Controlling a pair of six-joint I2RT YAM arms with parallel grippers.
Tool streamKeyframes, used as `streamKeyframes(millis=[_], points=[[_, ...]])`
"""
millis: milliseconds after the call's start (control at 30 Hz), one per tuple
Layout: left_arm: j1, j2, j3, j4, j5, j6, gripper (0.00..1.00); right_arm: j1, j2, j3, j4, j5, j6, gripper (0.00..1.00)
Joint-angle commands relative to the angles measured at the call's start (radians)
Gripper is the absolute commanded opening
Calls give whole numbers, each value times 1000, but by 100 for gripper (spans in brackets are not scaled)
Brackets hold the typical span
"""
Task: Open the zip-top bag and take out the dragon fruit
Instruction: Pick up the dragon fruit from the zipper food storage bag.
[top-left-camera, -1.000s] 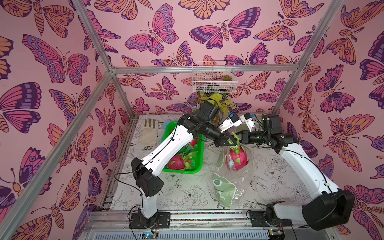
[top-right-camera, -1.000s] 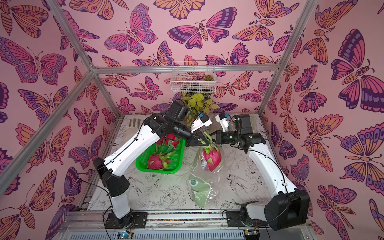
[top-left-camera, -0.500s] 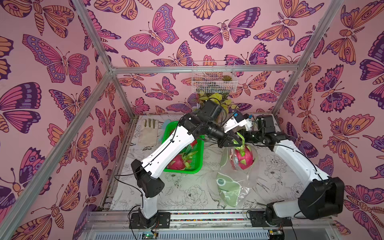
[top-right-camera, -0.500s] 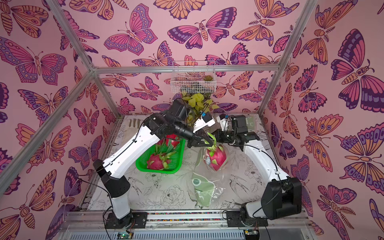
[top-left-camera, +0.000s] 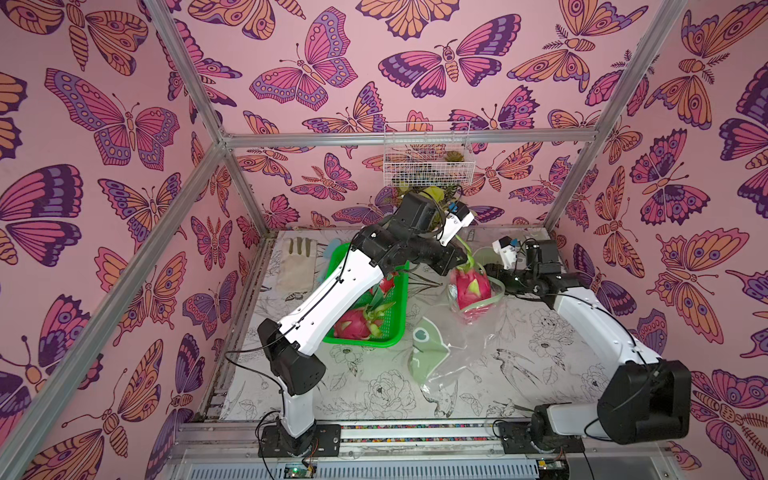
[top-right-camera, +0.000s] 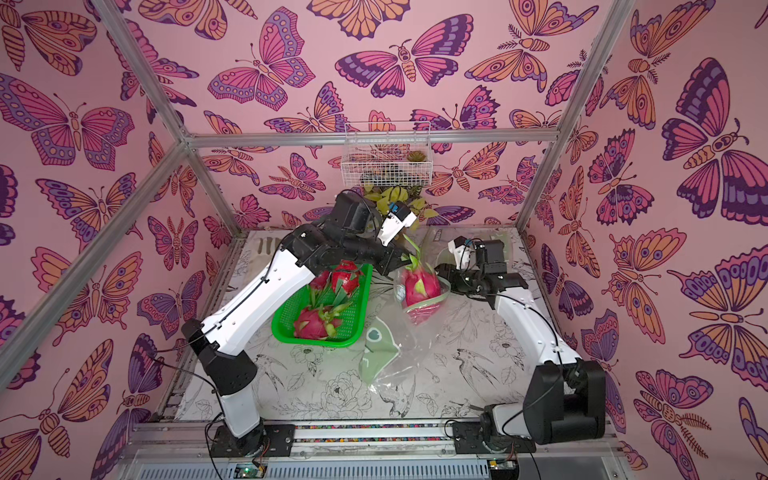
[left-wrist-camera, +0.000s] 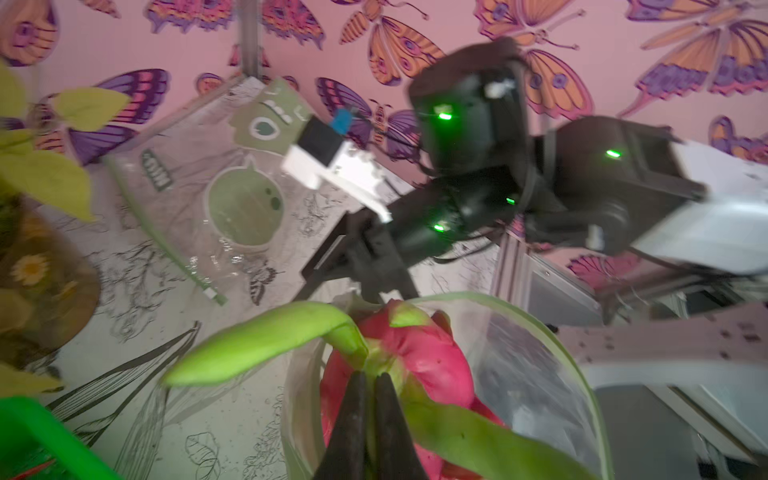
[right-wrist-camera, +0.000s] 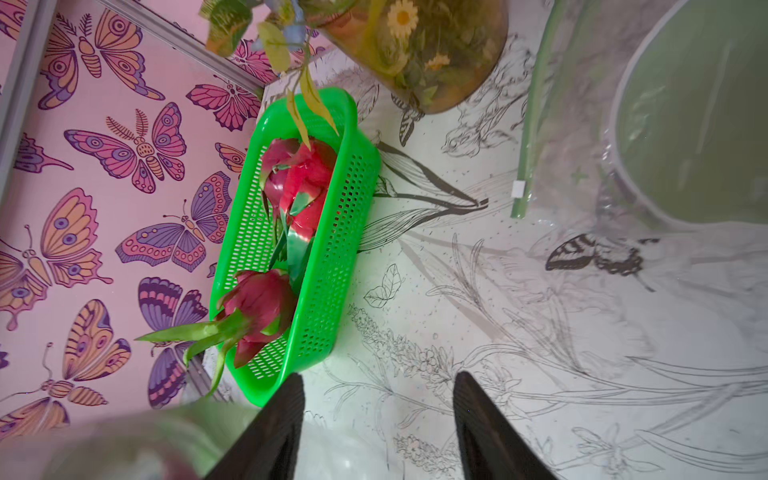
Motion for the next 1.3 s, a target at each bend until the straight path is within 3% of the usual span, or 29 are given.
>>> streamKeyframes(millis=[0, 167, 333, 400, 700, 1000, 1200, 1267], points=[[3, -45, -9, 80, -271, -168, 0, -12, -93, -28, -35, 61, -31, 69], [0, -31, 2, 83, -444, -304, 0, -12, -235, -122, 60, 66, -23, 80], [0, -19, 10, 112, -471, -364, 0, -11, -302, -208, 194, -59, -7, 88], [0, -16, 11, 121, -480, -391, 0, 2, -313, -250, 263, -63, 9, 95], [5, 11, 43, 151, -344, -452, 0, 43, -243, -295, 423, -17, -35, 100], [31, 12, 55, 169, -170, -524, 0, 57, -173, -318, 439, 104, -131, 96], [34, -7, 55, 184, -120, -557, 0, 61, -122, -322, 430, 224, -147, 96], [35, -20, 55, 198, -111, -567, 0, 63, -78, -312, 424, 212, -140, 96]])
